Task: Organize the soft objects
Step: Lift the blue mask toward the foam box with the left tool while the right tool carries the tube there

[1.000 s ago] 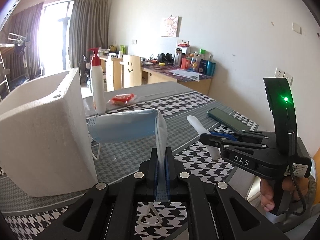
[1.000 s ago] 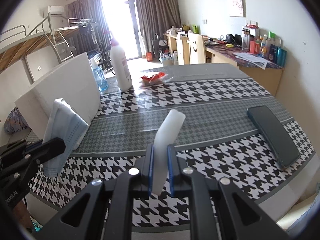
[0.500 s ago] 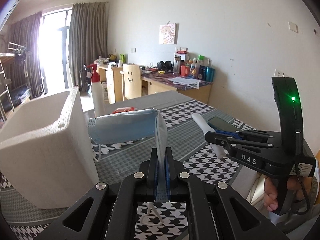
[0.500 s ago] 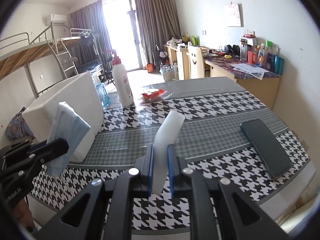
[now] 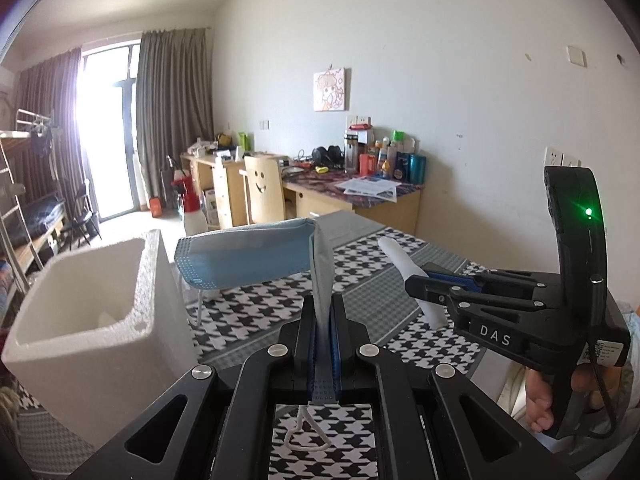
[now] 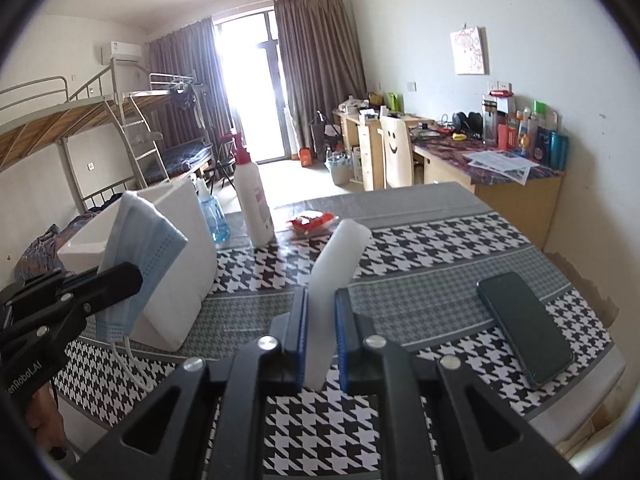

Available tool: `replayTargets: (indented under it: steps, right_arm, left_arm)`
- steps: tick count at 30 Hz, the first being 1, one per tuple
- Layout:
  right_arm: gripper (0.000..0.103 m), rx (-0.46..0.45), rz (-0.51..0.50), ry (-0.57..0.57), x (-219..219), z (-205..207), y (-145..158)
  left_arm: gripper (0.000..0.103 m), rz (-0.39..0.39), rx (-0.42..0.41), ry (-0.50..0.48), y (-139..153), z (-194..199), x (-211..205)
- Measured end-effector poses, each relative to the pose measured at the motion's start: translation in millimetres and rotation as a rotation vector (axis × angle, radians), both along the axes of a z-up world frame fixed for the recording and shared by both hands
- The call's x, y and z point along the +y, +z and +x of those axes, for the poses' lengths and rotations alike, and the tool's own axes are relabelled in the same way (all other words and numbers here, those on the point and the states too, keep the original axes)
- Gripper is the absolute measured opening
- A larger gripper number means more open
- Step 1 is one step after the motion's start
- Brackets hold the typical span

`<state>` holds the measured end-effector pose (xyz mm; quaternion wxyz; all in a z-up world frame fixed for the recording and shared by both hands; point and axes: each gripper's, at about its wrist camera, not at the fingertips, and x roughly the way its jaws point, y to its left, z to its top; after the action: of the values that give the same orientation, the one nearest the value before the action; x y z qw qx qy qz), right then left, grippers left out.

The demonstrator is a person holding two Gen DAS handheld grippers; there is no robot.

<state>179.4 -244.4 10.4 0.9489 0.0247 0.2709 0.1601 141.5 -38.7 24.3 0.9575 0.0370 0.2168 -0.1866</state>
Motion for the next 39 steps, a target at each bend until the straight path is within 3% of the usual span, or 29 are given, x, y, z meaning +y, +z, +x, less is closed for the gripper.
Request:
replayTargets:
  steps: [27, 39]
  right_arm:
    - [0.016, -0.092, 0.051, 0.107, 22, 13, 33]
    - [0.016, -0.125, 0.06, 0.161, 40, 20, 49]
  left_arm:
    - [0.006, 0.003, -0.114, 0.117, 42, 17, 23]
    - [0.006, 0.01, -0.15, 0.197, 48, 24, 38]
